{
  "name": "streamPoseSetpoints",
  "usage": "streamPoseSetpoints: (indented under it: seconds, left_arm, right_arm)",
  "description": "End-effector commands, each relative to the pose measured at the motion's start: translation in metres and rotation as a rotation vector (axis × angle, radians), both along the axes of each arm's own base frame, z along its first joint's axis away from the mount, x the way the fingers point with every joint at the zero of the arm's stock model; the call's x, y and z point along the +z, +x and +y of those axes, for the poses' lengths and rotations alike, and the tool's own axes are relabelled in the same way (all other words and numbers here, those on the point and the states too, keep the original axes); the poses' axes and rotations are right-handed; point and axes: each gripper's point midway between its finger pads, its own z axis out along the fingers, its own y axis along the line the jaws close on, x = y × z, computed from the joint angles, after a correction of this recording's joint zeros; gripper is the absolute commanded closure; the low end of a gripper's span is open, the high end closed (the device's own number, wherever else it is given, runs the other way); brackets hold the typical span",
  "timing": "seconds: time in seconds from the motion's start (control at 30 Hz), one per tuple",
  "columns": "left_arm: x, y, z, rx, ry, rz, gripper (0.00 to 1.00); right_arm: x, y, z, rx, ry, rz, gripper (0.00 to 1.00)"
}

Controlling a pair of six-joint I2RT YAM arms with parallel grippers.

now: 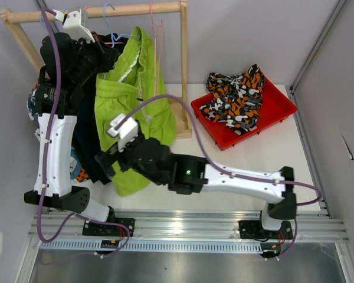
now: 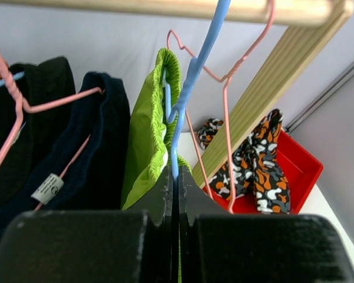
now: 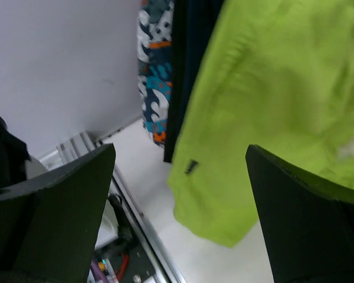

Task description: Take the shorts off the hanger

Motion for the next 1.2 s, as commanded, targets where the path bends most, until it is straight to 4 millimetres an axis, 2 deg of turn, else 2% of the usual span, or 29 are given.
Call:
streamPoseSetpoints:
  seconds: [0.0,0.07,0.1,0.13,0.17,0.2,0.27,0.37,0.4,0.43,0.47,0.5,0.53,0.57,0.6,0.67,0.7,0.73,0.77,0.8,0.83,0.87,0.93,0.97,1.07,1.17]
  left_arm:
    - [0.043,-0.03,0.003,0.001,-0.036,-0.139,1.0]
    - [0.04,-0.036,0.003,-0.006,-0.033,-0.132,1.0]
    - [0.041,-0.038,0.003,-0.008,-0.031,-0.136,1.0]
    - [0.04,-0.04,0.003,-0.008,-0.029,-0.135,1.0]
    - [0.039,-0.043,0.004,-0.009,-0.027,-0.134,1.0]
    - [0.04,-0.046,0.004,-0.011,-0.029,-0.134,1.0]
    - [0.042,-0.054,0.002,-0.028,-0.031,-0.139,1.0]
    - [0.048,-0.064,0.002,-0.036,-0.037,-0.156,1.0]
    - [0.049,-0.07,0.003,-0.036,-0.038,-0.162,1.0]
    - [0.05,-0.072,0.003,-0.037,-0.037,-0.167,1.0]
    - [0.049,-0.073,0.004,-0.036,-0.034,-0.167,1.0]
    - [0.048,-0.073,0.005,-0.031,-0.031,-0.166,1.0]
    - [0.048,-0.072,0.005,-0.028,-0.028,-0.166,1.0]
    - [0.048,-0.071,0.006,-0.022,-0.023,-0.167,1.0]
    - [0.047,-0.07,0.008,-0.012,-0.021,-0.165,1.0]
    - [0.049,-0.068,0.009,-0.003,-0.014,-0.17,1.0]
    - [0.05,-0.066,0.011,0.006,-0.011,-0.171,1.0]
    - [0.056,-0.066,0.012,0.011,-0.01,-0.184,1.0]
    - [0.057,-0.064,0.012,0.016,-0.009,-0.183,1.0]
    - [0.057,-0.061,0.012,0.017,-0.004,-0.181,1.0]
    - [0.064,-0.064,0.014,0.022,-0.007,-0.198,1.0]
    - [0.063,-0.06,0.014,0.025,-0.005,-0.194,1.0]
    - [0.066,-0.057,0.016,0.038,0.0,-0.203,1.0]
    - [0.067,-0.054,0.017,0.046,0.003,-0.202,1.0]
    - [0.065,-0.051,0.016,0.039,-0.004,-0.192,1.0]
    - [0.061,-0.053,0.01,0.007,-0.013,-0.177,1.0]
  right_arm:
    - [0.037,0.011,0.012,-0.085,0.062,-0.037,0.01]
    - [0.034,0.016,0.023,-0.108,0.065,-0.039,0.01]
    - [0.02,0.02,0.036,-0.118,0.039,-0.039,0.01]
    - [0.025,0.023,0.039,-0.132,0.055,-0.042,0.01]
    - [0.021,0.03,0.04,-0.173,0.056,-0.042,0.01]
    - [0.009,0.036,0.047,-0.19,0.04,-0.04,0.01]
    - [0.001,0.047,0.048,-0.239,0.041,-0.038,0.01]
    - [-0.023,0.064,0.047,-0.307,0.019,-0.022,0.07]
    - [-0.028,0.07,0.044,-0.328,0.016,-0.014,0.38]
    - [-0.029,0.073,0.042,-0.341,0.027,-0.005,0.56]
    - [-0.041,0.074,0.041,-0.349,0.001,-0.002,0.69]
    - [-0.044,0.073,0.04,-0.351,-0.001,0.003,0.96]
    - [-0.041,0.067,0.035,-0.356,0.009,0.011,1.0]
    - [-0.057,0.061,0.035,-0.348,-0.029,0.009,1.0]
    - [-0.062,0.053,0.033,-0.342,-0.044,0.006,1.0]
    - [-0.061,0.022,0.026,-0.314,-0.041,0.003,1.0]
    - [-0.09,0.008,0.023,-0.295,-0.105,0.0,1.0]
    - [-0.098,-0.005,0.017,-0.291,-0.115,0.004,1.0]
    - [-0.096,-0.034,0.011,-0.257,-0.091,0.026,1.0]
    - [-0.11,-0.048,0.007,-0.244,-0.108,0.037,1.0]
    - [-0.142,-0.059,-0.004,-0.245,-0.171,0.04,1.0]
    - [-0.148,-0.081,-0.01,-0.214,-0.172,0.062,1.0]
    - [-0.178,-0.1,-0.02,-0.207,-0.201,0.122,1.0]
    - [-0.188,-0.117,-0.023,-0.193,-0.214,0.127,1.0]
    - [-0.209,-0.123,-0.031,-0.219,-0.243,0.15,1.0]
    - [-0.21,-0.115,-0.032,-0.241,-0.241,0.141,1.0]
